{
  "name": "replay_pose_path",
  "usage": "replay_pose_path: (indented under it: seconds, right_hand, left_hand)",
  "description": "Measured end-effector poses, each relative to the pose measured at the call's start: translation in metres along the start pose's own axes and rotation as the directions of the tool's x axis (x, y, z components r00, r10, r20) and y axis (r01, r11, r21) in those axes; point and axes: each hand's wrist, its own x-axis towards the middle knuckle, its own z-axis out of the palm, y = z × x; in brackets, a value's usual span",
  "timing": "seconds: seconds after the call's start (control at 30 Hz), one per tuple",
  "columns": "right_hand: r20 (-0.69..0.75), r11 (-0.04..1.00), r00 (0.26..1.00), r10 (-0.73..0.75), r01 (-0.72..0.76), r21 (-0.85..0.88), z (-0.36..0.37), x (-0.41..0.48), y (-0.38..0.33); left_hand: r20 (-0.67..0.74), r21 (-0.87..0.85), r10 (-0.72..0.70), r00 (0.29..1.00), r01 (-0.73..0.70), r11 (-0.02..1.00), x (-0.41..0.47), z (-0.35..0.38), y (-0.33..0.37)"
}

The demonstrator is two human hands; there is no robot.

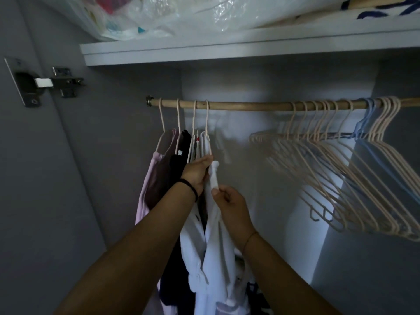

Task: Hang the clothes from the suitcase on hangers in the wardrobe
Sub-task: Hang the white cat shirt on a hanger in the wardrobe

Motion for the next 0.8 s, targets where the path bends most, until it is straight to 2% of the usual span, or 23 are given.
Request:
replay_pose_path:
  seconds: [0.2,0.43,0.6,0.8]
  right_hand:
    - [-0.029,0.999,0.999,-0.023,0.021,-0.044,-0.006,-0.009,-0.004]
    - [-0.023,0.999,1.0,-0.018,0.017,-0.045,-0.008,-0.039,-0.014]
    - [0.101,1.0,0.995,-0.023,0.025,-0.013,0.001,-0.088,-0.009]
    - [0.329,0.997,0.943,0.054,-0.031,-0.075,0.033,-0.187,0.007]
  left_hand:
    - [0.036,0.046,0.045,0.998,-0.046,0.998,-0.028,-0.005,-0.007]
    - [-0.004,0.151,0.109,0.994,-0.107,0.983,-0.129,-0.023,-0.032]
    - [-0.084,0.288,0.17,0.982,-0.139,0.947,-0.235,-0.051,-0.062]
    - [-0.225,0.403,0.107,0.968,-0.008,0.915,-0.373,-0.099,-0.112]
